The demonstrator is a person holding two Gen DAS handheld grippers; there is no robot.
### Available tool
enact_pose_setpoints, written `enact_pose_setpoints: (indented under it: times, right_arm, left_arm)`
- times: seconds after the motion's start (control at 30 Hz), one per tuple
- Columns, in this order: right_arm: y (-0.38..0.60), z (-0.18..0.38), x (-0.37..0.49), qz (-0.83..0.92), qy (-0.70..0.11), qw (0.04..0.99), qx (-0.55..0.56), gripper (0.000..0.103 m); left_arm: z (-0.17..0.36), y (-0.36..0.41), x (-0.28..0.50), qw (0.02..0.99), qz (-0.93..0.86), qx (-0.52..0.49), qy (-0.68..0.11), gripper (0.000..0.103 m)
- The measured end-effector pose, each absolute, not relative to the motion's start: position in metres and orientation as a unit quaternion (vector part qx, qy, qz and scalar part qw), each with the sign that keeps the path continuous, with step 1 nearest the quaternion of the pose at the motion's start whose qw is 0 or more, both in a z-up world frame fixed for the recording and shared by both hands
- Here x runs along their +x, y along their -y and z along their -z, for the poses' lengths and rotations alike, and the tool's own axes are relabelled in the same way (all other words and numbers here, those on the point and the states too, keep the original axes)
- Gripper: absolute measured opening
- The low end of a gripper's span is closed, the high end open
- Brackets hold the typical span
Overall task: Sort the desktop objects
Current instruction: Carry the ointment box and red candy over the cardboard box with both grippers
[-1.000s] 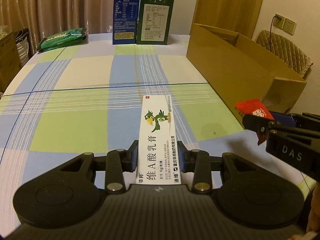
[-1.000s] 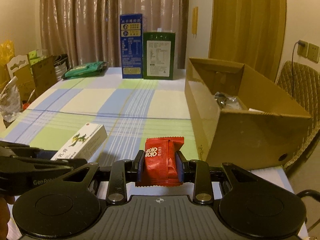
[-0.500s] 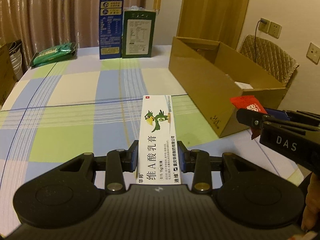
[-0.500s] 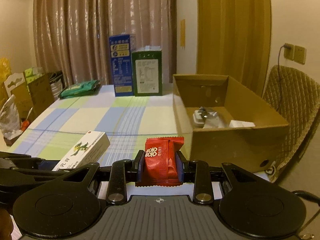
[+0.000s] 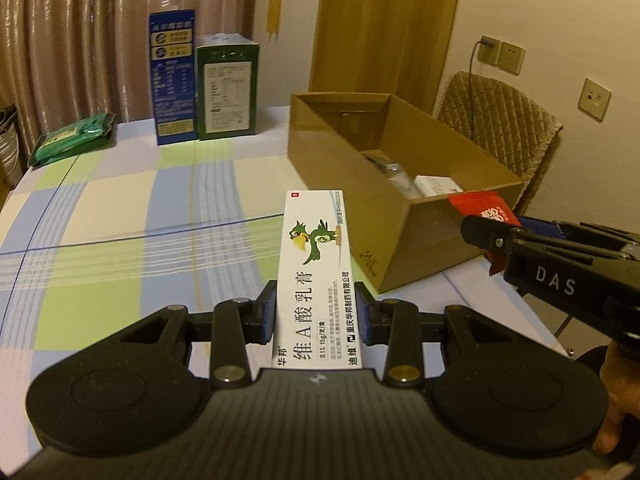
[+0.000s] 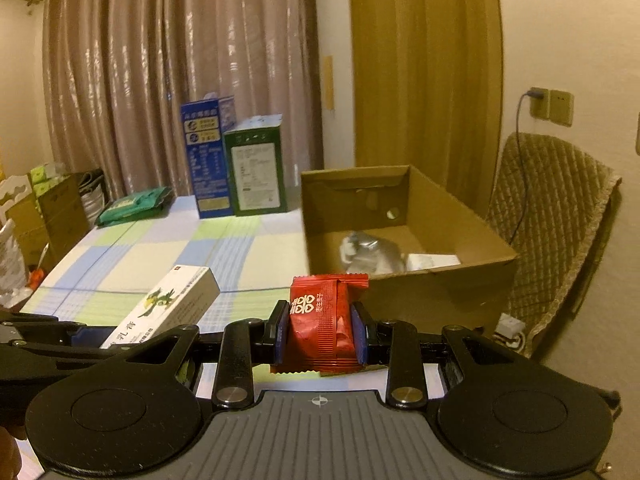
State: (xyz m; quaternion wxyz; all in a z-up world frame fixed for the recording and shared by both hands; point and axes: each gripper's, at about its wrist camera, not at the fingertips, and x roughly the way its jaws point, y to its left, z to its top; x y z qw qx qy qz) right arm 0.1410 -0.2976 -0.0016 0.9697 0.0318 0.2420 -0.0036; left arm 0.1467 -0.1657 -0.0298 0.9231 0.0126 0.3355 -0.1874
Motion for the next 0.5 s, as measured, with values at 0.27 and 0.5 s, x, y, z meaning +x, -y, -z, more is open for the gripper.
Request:
enact_pose_setpoints:
  times: [0.27,0.5]
  right_arm:
    - [0.321,-0.007,0.14,0.019,-0.232,0.972,0.041,0.029]
    - [0.343,-0.017,0.144,0.034,-0.219,0.974,0.046,0.029]
  left_arm:
    - [0.018,0.188,0.15,0.922,0.205,0.016,-0.329,0.033]
    - [0.005,0.21,0.157,0.922,0.221,0.02,-0.318,0.033]
